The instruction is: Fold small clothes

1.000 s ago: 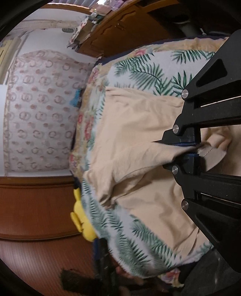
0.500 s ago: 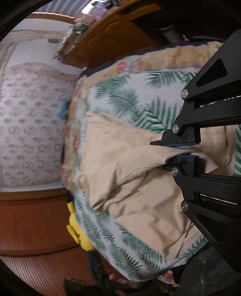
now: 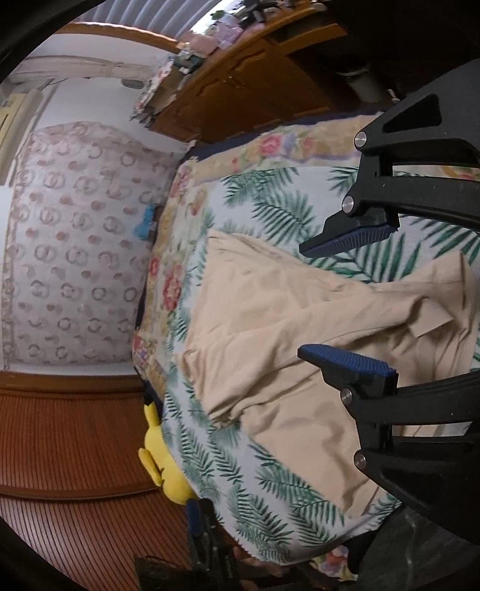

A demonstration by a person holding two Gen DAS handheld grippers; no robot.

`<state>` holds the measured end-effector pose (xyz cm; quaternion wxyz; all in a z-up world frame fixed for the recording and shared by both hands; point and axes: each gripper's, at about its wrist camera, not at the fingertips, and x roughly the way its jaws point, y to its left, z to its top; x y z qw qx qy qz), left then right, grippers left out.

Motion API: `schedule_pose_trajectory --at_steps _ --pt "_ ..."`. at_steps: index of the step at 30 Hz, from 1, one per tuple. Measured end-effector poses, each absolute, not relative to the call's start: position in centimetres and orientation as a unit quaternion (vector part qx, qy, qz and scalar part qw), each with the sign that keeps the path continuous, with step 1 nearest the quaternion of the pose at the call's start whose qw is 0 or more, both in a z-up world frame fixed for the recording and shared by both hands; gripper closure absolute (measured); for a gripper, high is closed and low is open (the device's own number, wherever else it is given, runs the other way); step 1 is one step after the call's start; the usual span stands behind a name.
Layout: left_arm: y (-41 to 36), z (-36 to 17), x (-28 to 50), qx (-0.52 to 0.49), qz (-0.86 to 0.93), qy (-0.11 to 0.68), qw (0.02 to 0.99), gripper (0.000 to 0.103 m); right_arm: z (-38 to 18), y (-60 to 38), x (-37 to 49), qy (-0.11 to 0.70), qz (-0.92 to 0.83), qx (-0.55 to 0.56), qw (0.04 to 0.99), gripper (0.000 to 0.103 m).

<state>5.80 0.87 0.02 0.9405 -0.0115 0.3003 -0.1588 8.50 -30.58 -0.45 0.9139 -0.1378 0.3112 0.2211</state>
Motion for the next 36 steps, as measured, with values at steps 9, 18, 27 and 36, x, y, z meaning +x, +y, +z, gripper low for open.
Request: schedule_pose_trajectory --at_steps 9,18,27,36 --pt "1.5 -0.2 5.6 -0.018 -0.149 0.299 0.942 0.049 -0.6 -24.3 12.7 0.311 0.276 -0.145 0.898 0.052" --pt "2.4 -0.4 5.3 -0.023 -0.141 0.3 0.943 0.049 -2.6 -16.6 17.2 0.336 0.321 -0.172 0.869 0.052" --pt "3.7 -0.6 4.9 -0.03 -0.127 0.3 0.945 0.049 -5.8 -10.5 19.1 0.372 0.349 -0.196 0.837 0.052" --pt "4.2 -0.8 4.9 -0.032 -0.125 0.301 0.945 0.049 -8.0 -7.7 19.7 0.384 0.341 -0.235 0.825 0.052"
